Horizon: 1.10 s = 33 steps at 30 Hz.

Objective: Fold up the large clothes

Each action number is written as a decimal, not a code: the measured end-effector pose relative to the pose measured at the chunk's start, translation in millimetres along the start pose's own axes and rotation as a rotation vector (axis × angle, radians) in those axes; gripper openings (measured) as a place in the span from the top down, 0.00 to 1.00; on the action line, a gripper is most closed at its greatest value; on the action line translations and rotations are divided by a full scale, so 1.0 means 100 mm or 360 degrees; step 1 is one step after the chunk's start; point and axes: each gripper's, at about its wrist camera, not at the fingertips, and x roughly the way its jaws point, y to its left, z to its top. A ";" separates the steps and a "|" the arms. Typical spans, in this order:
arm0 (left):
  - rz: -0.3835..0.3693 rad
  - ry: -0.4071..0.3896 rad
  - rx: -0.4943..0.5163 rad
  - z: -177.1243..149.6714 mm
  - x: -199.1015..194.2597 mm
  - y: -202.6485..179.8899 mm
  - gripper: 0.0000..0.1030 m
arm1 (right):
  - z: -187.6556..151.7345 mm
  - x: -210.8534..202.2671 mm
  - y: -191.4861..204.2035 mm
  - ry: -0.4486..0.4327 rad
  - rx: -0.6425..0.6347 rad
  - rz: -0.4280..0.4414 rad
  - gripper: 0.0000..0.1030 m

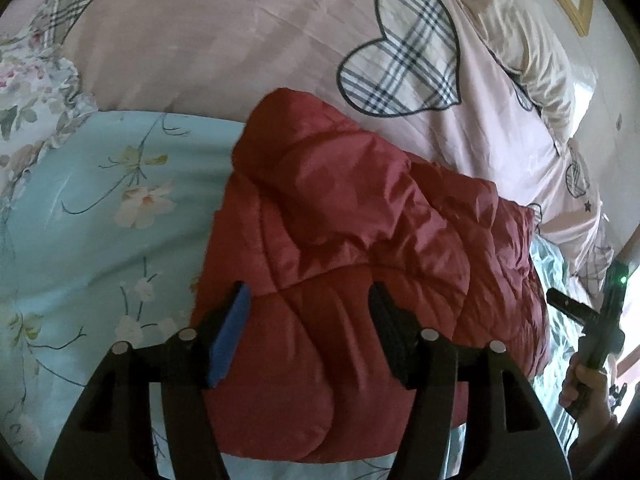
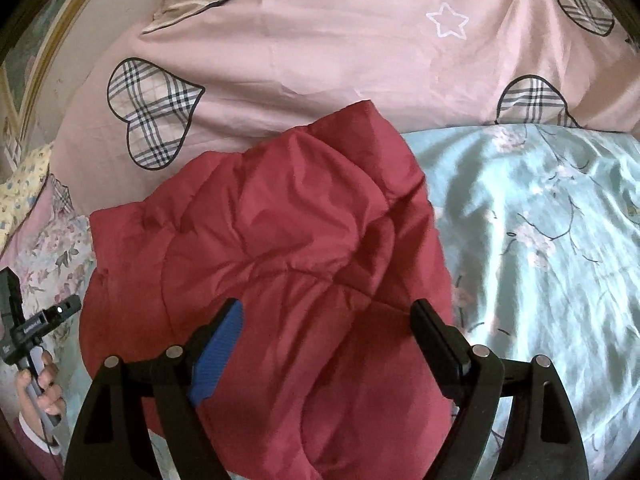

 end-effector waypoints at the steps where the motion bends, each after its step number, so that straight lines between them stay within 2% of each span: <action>1: -0.0003 0.0000 -0.0013 0.00 -0.01 0.04 0.41 | -0.01 -0.01 -0.03 0.0001 0.0007 -0.0001 0.16; 3: -0.0010 0.0000 -0.0038 0.01 -0.02 0.10 0.38 | -0.02 -0.03 -0.09 -0.0004 0.0034 -0.0002 0.16; 4: -0.0018 0.0001 -0.0053 0.00 -0.02 0.14 0.31 | -0.03 -0.04 -0.13 -0.0006 0.0044 0.0000 0.16; 5: -0.0028 0.0006 -0.0084 -0.01 -0.02 0.19 0.19 | -0.04 -0.04 -0.16 -0.0004 0.0054 0.0009 0.16; 6: -0.0035 0.0006 -0.0108 -0.02 -0.01 0.23 0.16 | -0.05 -0.04 -0.19 0.0000 0.0066 0.0018 0.16; 11: -0.0147 0.0051 -0.0310 -0.04 0.09 0.58 0.16 | -0.10 0.03 -0.42 0.0033 0.0184 0.0063 0.16; 15: -0.0231 0.0103 -0.0438 -0.06 0.24 0.75 0.16 | -0.16 0.18 -0.56 0.0101 0.0305 0.0155 0.16; 24: -0.0279 0.0209 -0.0432 -0.04 0.61 0.64 0.16 | -0.17 0.46 -0.56 0.0171 0.0429 0.0272 0.09; 30: -0.0263 0.0250 -0.0427 -0.01 0.79 0.51 0.16 | -0.19 0.64 -0.50 0.0220 0.0504 0.0337 0.07; 33: -0.0305 0.0240 -0.0440 -0.02 0.80 0.49 0.29 | -0.20 0.69 -0.51 0.0245 0.0558 0.0368 0.09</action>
